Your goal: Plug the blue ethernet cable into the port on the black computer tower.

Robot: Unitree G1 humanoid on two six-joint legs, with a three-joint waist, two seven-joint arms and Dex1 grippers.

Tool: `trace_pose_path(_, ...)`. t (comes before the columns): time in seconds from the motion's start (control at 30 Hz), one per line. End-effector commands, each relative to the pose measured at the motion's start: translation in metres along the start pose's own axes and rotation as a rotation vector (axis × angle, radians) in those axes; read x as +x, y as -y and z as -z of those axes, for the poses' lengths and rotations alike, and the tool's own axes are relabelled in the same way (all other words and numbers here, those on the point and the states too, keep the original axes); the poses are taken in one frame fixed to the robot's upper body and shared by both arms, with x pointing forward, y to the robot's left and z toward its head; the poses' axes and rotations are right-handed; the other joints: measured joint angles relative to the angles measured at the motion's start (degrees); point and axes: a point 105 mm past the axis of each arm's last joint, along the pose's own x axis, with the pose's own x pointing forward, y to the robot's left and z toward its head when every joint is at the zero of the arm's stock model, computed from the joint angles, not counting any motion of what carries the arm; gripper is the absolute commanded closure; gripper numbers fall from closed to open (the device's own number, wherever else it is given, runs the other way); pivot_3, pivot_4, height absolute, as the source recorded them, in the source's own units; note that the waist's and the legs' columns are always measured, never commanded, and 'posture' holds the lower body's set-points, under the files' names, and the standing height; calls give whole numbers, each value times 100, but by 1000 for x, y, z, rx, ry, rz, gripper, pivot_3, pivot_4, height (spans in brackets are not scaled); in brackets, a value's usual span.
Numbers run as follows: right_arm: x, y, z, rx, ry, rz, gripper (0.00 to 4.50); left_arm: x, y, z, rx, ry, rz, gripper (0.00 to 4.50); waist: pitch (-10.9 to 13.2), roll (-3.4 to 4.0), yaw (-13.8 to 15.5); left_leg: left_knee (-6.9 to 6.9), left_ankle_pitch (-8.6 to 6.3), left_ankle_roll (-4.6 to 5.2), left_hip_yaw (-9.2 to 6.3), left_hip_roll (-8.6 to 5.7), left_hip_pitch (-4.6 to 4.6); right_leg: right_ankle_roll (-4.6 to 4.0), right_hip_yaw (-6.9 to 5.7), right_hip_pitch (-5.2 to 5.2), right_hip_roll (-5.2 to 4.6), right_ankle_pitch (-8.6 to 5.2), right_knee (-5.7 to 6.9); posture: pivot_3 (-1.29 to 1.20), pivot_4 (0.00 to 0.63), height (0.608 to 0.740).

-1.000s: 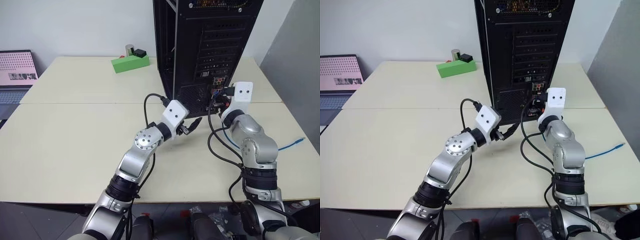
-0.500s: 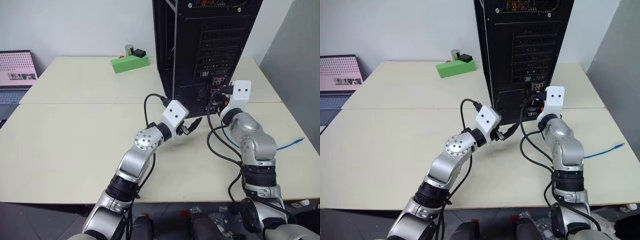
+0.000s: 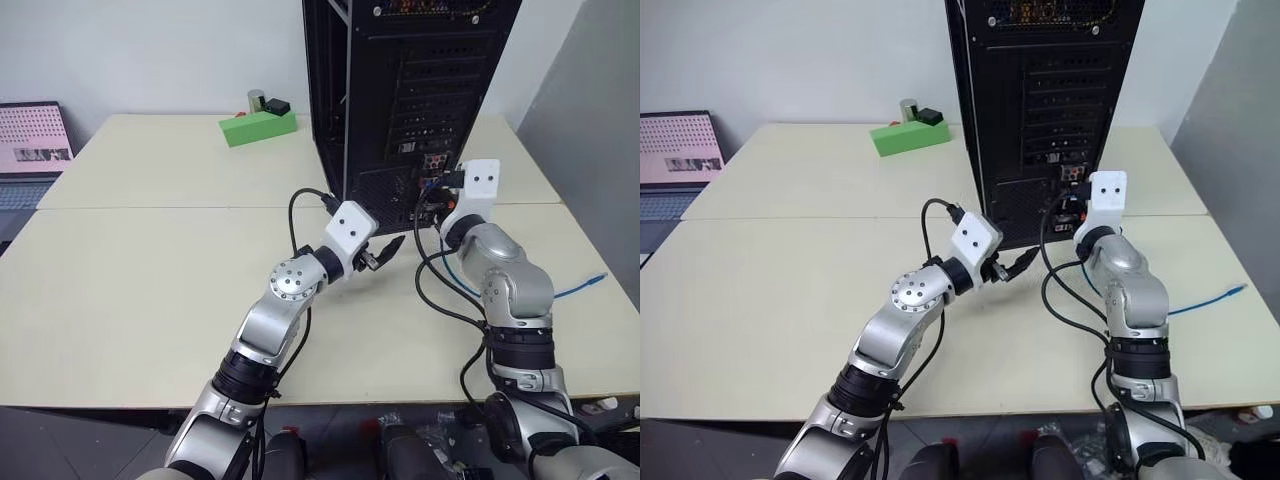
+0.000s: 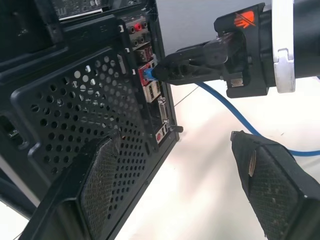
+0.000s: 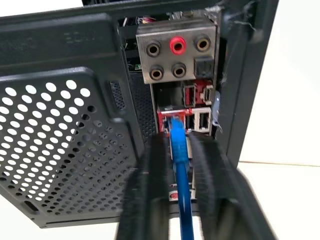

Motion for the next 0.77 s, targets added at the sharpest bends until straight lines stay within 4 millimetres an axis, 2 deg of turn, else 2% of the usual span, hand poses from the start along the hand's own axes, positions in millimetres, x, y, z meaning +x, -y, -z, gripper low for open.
trace_pose_path(0.03, -12, 0, -12, -53, 52, -53, 2778, -4, -7, -15, 10, 61, -20, 718, 0, 0, 22, 0, 0, 0, 0, 0, -4, 0, 0, -3, -1, 0, -2, 0, 150, 740)
trace_pose_path(0.17, -24, 7, -12, -108, 54, -102, 1885, -7, -11, -11, 5, 42, -20, 393, 0, 0, 40, 1, 0, 0, 0, -2, -25, 0, 0, -23, -3, 0, -1, 0, 150, 740)
trace_pose_path(0.23, -33, 13, -14, -136, 60, -128, 1514, -8, -12, -12, 1, 46, -6, 32, 0, 0, 51, 1, 0, 0, -1, -2, -28, 0, -4, -25, -3, 0, 0, 0, 150, 740)
trace_pose_path(0.33, -49, 29, -18, -184, 59, -180, 832, -9, -15, -11, -2, 32, -3, 0, 0, 0, 67, 2, 0, 0, -2, -2, -29, 0, -4, -25, -3, 0, -1, 0, 150, 740)
trace_pose_path(0.47, -71, 37, -23, -224, 46, -299, 71, -17, -23, -10, 16, -3, -7, 0, 1, 0, 92, 2, 0, 0, -1, -5, -30, 1, -4, -25, -3, 0, -4, 0, 150, 740)
trace_pose_path(0.63, -91, 58, -36, -241, 74, -347, 31, -39, -33, -11, 47, -43, 28, 0, 1, -1, 84, 2, 0, 0, -1, -2, -29, 1, -4, -25, -1, 0, -3, 0, 150, 740)
trace_pose_path(0.77, -98, 63, -37, -206, 83, -354, 31, -50, -33, -15, 57, -48, 83, 0, 1, -1, 94, 2, 0, 0, -2, -2, -29, 1, -6, -23, -2, -1, -3, 0, 150, 740)
